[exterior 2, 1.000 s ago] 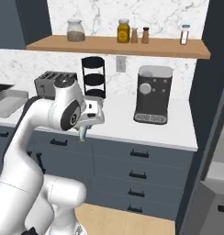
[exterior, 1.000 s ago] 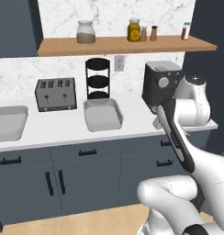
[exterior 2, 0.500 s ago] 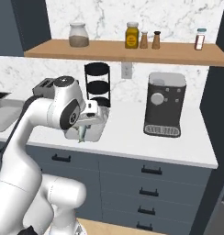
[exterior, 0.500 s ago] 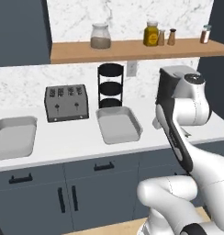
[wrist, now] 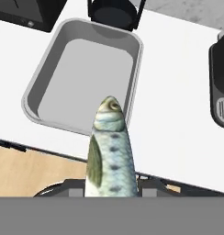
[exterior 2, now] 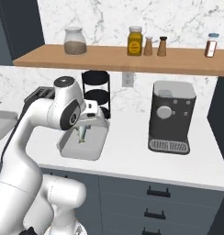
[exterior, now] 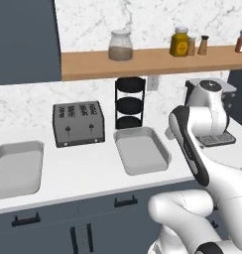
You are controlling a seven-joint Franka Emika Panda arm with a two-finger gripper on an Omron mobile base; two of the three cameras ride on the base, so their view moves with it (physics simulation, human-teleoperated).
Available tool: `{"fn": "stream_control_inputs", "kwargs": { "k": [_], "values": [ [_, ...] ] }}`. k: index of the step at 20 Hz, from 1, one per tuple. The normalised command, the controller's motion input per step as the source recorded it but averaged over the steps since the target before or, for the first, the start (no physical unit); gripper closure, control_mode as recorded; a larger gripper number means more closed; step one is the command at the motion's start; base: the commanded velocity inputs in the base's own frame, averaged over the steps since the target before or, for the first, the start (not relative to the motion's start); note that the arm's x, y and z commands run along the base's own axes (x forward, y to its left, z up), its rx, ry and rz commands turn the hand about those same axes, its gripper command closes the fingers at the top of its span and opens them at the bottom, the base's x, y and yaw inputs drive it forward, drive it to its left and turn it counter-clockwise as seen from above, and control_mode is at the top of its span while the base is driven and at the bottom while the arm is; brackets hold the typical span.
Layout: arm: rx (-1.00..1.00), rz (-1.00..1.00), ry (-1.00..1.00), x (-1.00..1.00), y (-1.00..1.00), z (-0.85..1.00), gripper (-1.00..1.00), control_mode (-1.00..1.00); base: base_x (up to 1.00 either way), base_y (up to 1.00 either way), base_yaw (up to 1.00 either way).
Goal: Place one bell pepper and one fish in each tupperware on the nearby counter, to pack two identical lunches.
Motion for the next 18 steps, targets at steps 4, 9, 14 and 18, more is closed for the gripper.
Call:
{"fn": "stream_control_inputs", "kwargs": {
  "k": [4, 9, 14, 18],
  "values": [
    [0.0, 0.0, 0.0, 0.0, 0.0, 0.0, 1.0, 1.0, 0.61, 0.17, -0.03],
    [0.02, -0.01, 0.03, 0.21, 0.05, -0.52, 1.0, -1.0, 0.14, 0.03, -0.01],
    [0.06, -0.02, 0.06, 0.69, 0.25, -0.96, 1.0, -1.0, 0.0, 0.0, 0.0],
    [0.08, -0.02, 0.0, 0.84, 0.2, -0.57, 1.0, -1.0, 0.0, 0.0, 0.0]
  ]
}}
